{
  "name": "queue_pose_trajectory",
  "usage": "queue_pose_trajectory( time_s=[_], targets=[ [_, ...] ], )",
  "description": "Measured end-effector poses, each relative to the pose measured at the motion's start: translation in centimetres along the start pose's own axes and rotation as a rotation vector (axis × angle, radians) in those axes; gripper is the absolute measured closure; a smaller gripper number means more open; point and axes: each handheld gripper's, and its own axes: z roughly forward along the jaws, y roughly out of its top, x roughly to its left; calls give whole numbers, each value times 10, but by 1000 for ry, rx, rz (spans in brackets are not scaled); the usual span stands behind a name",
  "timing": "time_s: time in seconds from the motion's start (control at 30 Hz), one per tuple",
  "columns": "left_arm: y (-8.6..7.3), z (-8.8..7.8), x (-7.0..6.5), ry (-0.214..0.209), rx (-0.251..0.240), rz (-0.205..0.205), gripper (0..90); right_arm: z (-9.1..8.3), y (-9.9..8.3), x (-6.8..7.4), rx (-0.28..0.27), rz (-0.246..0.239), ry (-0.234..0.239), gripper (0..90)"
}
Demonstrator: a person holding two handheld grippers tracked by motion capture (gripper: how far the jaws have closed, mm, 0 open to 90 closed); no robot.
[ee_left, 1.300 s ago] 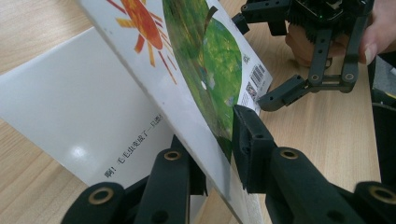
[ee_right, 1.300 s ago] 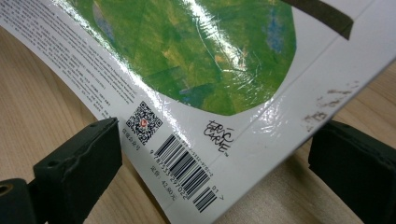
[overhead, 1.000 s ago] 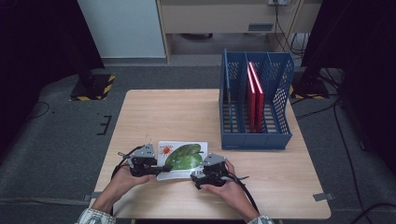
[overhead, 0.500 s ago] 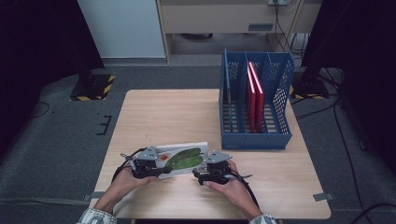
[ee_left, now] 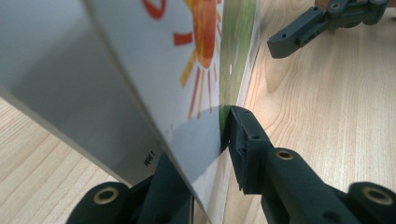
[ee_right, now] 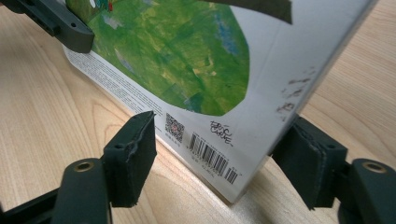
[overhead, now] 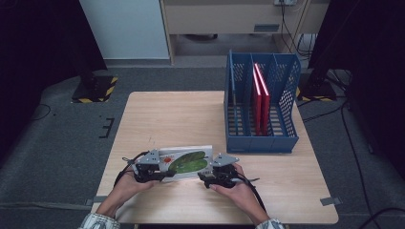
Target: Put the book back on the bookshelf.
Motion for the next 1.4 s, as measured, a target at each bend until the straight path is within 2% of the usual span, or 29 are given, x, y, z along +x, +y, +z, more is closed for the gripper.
queue_pose_trajectory(
  time_s=[0.2, 0.43, 0.67, 0.9, 1.27, 1.4],
  targets=[
    [-3, -2, 0, 18, -4, -1, 711, -3, 0, -1, 4, -3, 20, 342],
    [-5, -3, -2, 13, 17, 19, 786, -9, 2, -1, -23, -26, 28, 397],
    [-7, -4, -1, 18, 7, 23, 760, -12, 4, 0, -17, -43, 48, 395],
    [-10, -5, -2, 20, 7, 38, 753, -17, 8, -2, -45, -76, 79, 407],
    [-12, -7, -5, 51, 13, 21, 689, -28, 21, -4, -65, -134, 119, 506],
    [-15, -10, -7, 60, 8, 13, 670, -31, 27, 0, -80, -152, 136, 502]
  ],
)
